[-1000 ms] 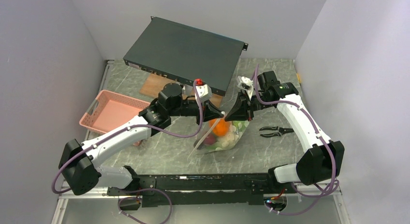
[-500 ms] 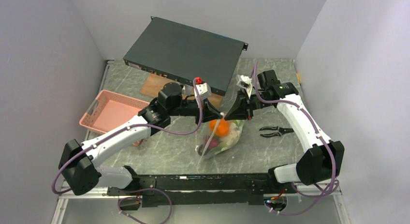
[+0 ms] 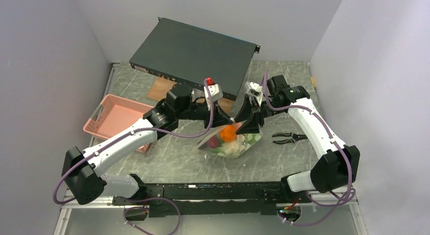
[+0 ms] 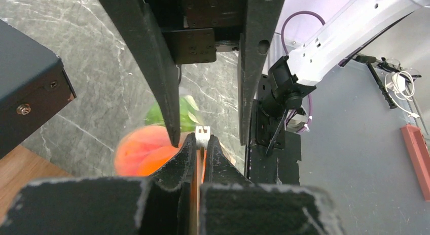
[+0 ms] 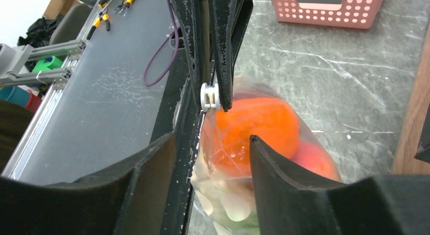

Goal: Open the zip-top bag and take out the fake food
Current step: Unzip the zipper food storage bag at the center of the board.

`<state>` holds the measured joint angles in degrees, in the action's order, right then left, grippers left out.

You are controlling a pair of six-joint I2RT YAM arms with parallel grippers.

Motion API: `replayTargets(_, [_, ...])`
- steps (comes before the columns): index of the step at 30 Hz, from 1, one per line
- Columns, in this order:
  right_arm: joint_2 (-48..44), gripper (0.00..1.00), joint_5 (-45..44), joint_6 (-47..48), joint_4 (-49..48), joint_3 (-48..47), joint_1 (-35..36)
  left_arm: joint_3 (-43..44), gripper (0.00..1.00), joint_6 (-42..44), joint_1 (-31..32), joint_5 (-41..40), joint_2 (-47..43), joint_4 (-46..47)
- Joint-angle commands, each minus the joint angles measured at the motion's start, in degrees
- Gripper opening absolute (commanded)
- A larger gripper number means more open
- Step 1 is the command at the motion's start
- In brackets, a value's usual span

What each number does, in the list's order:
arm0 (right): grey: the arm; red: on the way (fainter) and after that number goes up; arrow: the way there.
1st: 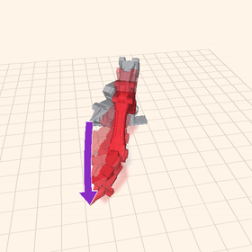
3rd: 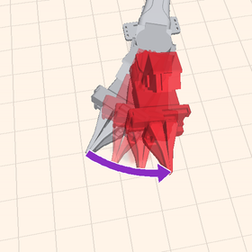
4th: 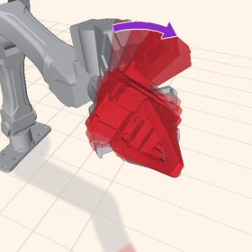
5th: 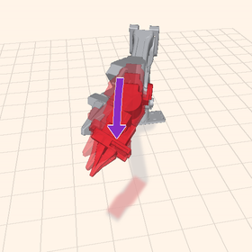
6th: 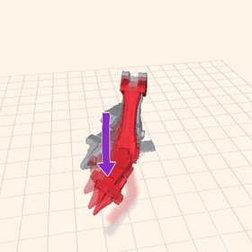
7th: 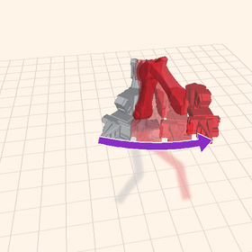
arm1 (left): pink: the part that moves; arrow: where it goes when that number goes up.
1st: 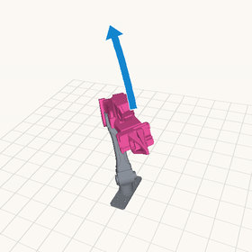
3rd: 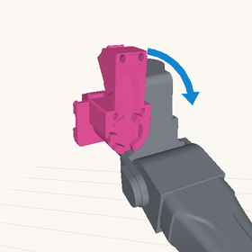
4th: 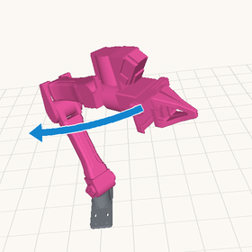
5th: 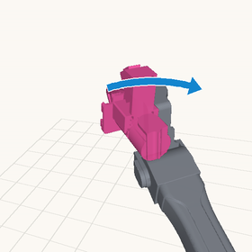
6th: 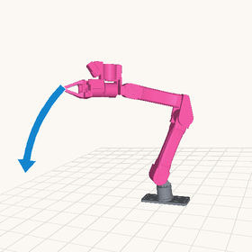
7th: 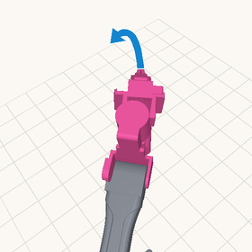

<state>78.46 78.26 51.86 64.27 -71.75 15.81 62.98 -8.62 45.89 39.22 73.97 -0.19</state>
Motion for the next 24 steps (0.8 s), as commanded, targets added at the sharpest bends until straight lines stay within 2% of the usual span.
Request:
replayTargets(1, [1.33,0.63,2.11,5.02,2.85,-3.37,0.93,3.51,0.0,0.82,-0.24,1.89,0.28,0.28])
replayTargets(4, [2.16,0.69,2.28,4.09,2.17,-4.28,1.23,4.14,0.0,0.83,-0.19,2.34,0.51,0.28])
replayTargets(11, [3.41,0.65,4.13,-1.03,-1.35,-5.27,2.61,4.17,0.0,0.03,-0.21,2.11,0.68,1.06])
replayTargets(14, [3.62,0.57,3.34,-4.49,-4.35,-4.37,3.48,4.39,0.0,-0.14,-0.2,2.17,0.94,1.5])
replayTargets(15, [3.63,0.5,3.04,-5.7,-5.42,-4.1,3.68,4.49,0.0,-0.16,-0.23,2.24,0.91,1.5])
replayTargets(16, [3.65,0.38,2.71,-6.81,-6.38,-3.91,3.81,4.55,0.0,-0.19,-0.21,2.18,0.95,1.55])
replayTargets(18, [3.64,0.24,2.08,-8.38,-7.71,-3.63,3.75,4.4,0.0,-0.13,-0.21,2.17,0.86,1.59])
replayTargets(22, [3.5,0.21,1.26,-7.64,-7.11,-3.6,3.8,3.74,0.0,0.14,-0.24,2.03,0.21,1.05])
replayTargets(24, [3.34,0.25,1.2,-6.9,-6.68,-3.43,3.76,3.29,0.0,0.25,-0.19,1.93,-0.2,0.98])
